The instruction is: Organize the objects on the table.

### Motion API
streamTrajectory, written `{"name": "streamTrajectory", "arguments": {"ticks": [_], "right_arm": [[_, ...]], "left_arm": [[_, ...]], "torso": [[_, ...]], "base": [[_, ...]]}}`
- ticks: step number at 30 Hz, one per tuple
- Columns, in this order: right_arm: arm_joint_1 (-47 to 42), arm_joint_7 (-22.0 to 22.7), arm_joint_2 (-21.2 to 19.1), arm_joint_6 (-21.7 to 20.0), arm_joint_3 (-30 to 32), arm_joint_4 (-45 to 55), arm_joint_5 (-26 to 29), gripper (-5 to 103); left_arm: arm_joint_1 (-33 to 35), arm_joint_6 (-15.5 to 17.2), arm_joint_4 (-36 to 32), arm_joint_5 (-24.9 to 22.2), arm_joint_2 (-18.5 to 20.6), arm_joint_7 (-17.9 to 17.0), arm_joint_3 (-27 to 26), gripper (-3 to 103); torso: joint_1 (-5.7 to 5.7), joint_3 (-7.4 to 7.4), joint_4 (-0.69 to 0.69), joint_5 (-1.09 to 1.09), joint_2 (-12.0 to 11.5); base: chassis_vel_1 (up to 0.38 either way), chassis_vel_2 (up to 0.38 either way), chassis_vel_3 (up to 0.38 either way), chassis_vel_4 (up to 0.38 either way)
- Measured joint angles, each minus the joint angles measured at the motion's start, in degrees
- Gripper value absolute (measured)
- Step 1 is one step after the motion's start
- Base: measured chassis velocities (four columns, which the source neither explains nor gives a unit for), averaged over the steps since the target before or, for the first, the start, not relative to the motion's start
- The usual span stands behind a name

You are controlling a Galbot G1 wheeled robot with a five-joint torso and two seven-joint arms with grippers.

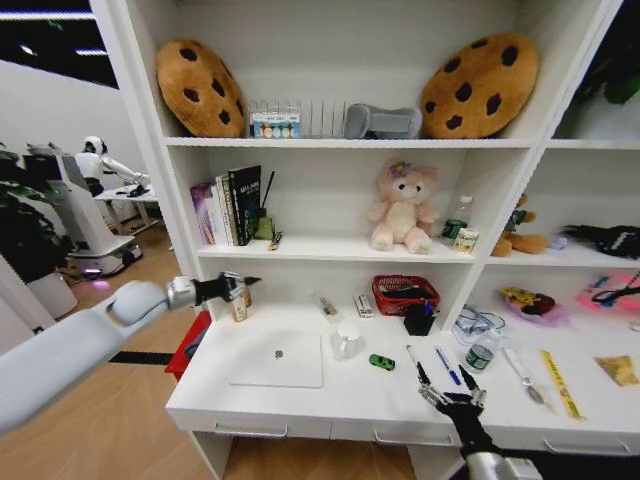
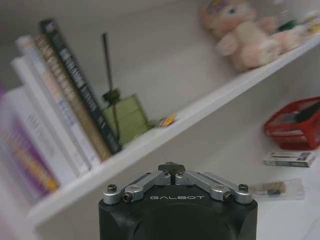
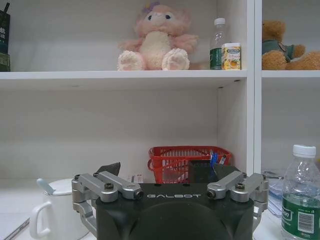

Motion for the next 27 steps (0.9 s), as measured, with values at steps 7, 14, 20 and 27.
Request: {"name": "streamTrajectory", "arguments": {"ticks": [7,14,20,27], "right_arm": [[-3.7,0.2,1.7,0.5,2.9,1.7,0.3,100],[-4.0,-0.3,0.1,-1.9,3.9,2.2,3.4,100],[-2.6,-1.9,-1.1,-3.2,3.2,1.2,4.8,100],[-0.5,-2.8,-1.9,-4.9,1.4,0.7,3.3,100]], "left_arm": [[22.3,11.1,-9.0,-9.5,-8.3,-17.2,-17.6,19],[40.8,11.7,-11.2,-2.4,-17.2,-13.3,-38.0,41],[54.4,7.0,-11.2,3.7,-28.0,-2.5,-52.2,63],[62.4,3.1,-13.3,5.5,-38.2,1.7,-59.4,84]], "torso": [[0.0,0.01,-0.14,0.09,0.0],[0.0,0.0,-0.05,0.03,0.0],[0.01,0.01,-0.04,0.0,0.0],[0.0,0.0,-0.03,0.02,0.0]], "base": [[0.0,0.0,0.0,0.0],[0.0,0.0,0.0,0.0],[0.0,0.0,0.0,0.0],[0.0,0.0,0.0,0.0]]}}
